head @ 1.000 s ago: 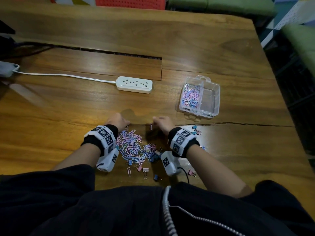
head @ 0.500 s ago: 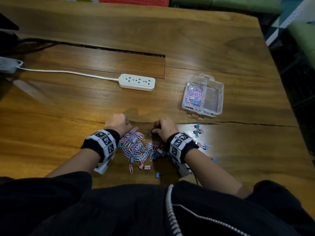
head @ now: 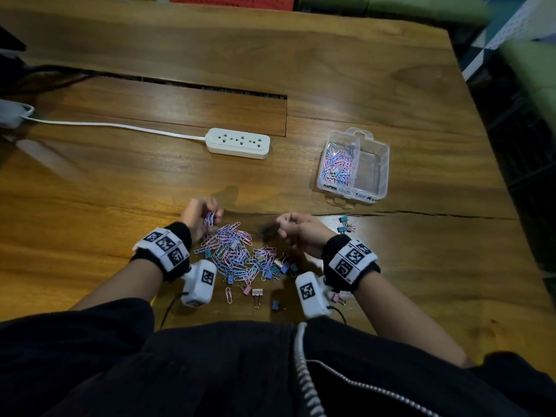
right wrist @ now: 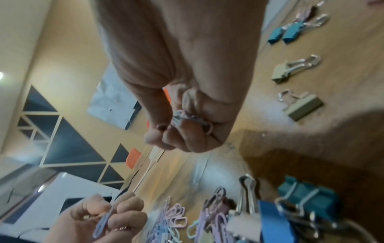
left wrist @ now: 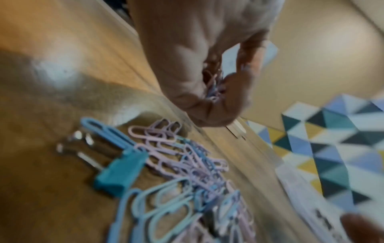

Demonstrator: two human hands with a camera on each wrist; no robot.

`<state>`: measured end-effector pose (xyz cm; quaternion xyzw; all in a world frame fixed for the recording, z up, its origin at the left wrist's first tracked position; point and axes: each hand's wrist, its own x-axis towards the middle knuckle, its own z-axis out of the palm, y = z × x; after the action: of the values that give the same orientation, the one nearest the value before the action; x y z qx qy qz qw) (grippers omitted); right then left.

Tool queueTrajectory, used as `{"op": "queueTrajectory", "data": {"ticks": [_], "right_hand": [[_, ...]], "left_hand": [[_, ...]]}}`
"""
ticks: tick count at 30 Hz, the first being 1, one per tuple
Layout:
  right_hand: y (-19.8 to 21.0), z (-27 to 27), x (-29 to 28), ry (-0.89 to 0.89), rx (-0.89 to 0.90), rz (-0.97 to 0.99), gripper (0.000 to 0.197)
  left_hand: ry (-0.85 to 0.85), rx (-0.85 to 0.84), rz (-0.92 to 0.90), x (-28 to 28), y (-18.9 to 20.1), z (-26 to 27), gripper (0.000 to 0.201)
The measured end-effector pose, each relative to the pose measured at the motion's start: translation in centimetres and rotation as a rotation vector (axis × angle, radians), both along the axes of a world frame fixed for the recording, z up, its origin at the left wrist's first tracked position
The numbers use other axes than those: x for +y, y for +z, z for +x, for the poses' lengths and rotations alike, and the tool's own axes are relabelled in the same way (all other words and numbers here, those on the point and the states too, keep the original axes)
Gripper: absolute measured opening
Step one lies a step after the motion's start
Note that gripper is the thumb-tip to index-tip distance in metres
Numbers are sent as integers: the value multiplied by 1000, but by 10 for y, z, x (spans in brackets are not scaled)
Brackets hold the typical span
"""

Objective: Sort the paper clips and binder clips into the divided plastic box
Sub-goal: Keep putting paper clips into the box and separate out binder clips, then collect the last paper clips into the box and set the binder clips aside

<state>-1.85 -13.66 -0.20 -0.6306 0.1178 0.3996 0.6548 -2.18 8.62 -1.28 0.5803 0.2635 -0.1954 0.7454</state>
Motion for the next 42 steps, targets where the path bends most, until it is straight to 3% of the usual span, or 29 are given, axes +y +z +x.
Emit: {"op": "queueTrajectory", "data": {"ticks": [2,4,6,10,12,15,18,23,28,32,33,37,42], "right_hand": [[-2,-1,0,-34,76,50,25],[-3,-2,0,-29,109,43,29],[-3,-5,3,-9,107,6,30],[2,-9,13,55,-9,-200,31],[2,-11,21,175,-143,-377,23],[-5,-16,30,340,-344,-637,27],[-12,-20,36,511,-541,-826,28],[-17,-24,39,687,-706,-931,26],[-24,-23,32,786,-713,-943,23],[-20,-20,19,532,-563,-756,2],[-17,-19,14,435,-521,-680,10],[-6,-15,-10,55,-345,-280,26],[11,3,-37,-211,-255,-35,24]], "left_hand": [[5,16,-51,0,3,-1,15],[-49,31,48,-3,2,0,19],[-189,26,307,-10,0,0,19],[-554,-37,1059,-25,0,-5,29],[-677,-51,1240,-33,2,-8,35],[-717,-87,1323,-45,-3,-13,35],[-758,-96,1276,-48,-6,-13,25],[-826,-91,1123,-40,-6,-8,32],[-693,-22,750,-28,3,-7,21],[-444,102,209,-31,16,-7,18],[-359,107,116,-33,17,-5,17],[-174,73,-80,-49,25,4,19],[-193,142,-174,-85,41,30,17]]}}
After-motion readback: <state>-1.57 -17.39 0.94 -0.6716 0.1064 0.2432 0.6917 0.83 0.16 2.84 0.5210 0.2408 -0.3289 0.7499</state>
